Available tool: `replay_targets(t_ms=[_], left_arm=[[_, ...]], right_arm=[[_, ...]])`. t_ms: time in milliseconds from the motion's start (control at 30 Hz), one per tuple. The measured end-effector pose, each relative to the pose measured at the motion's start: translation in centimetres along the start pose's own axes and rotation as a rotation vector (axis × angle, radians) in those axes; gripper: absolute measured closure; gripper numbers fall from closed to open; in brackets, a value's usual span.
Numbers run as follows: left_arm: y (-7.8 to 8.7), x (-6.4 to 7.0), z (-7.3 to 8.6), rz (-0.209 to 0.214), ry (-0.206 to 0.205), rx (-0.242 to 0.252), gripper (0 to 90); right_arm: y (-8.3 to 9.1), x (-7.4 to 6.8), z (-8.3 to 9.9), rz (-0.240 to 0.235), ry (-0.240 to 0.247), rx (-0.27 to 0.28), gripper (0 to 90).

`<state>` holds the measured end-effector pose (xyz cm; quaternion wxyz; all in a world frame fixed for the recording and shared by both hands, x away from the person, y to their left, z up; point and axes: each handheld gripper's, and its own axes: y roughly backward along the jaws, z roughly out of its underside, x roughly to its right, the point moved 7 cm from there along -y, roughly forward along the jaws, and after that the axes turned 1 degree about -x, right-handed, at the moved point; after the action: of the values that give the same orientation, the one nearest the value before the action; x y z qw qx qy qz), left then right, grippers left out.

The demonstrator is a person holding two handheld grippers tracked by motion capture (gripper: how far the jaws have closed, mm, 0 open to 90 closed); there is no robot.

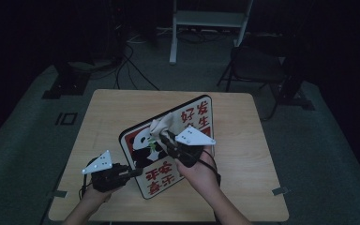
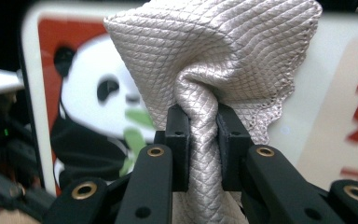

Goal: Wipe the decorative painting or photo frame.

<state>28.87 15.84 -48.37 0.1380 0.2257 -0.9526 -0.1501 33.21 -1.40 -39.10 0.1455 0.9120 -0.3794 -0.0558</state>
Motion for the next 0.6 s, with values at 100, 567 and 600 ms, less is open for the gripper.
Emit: replay_targets(t_ms=[100,567,600], left_arm=[[0.0,0.0,0.0,0.000,-0.001,-0.001,78.2],[0.0,0.0,0.0,-0.001,-0.001,-0.003,78.1],[0.0,0.0,0.0,-0.001,-0.002,-0.003,78.1]], right_arm=[[0.0,0.0,1.2,-0.003,-0.006,-0.019,77.7],[-0.2,-0.6,6.7,-0.013,-0.019,-0.120,77.7],[-0.2,-0.6,7.1,-0.014,-0.016,-0.128,77.7]])
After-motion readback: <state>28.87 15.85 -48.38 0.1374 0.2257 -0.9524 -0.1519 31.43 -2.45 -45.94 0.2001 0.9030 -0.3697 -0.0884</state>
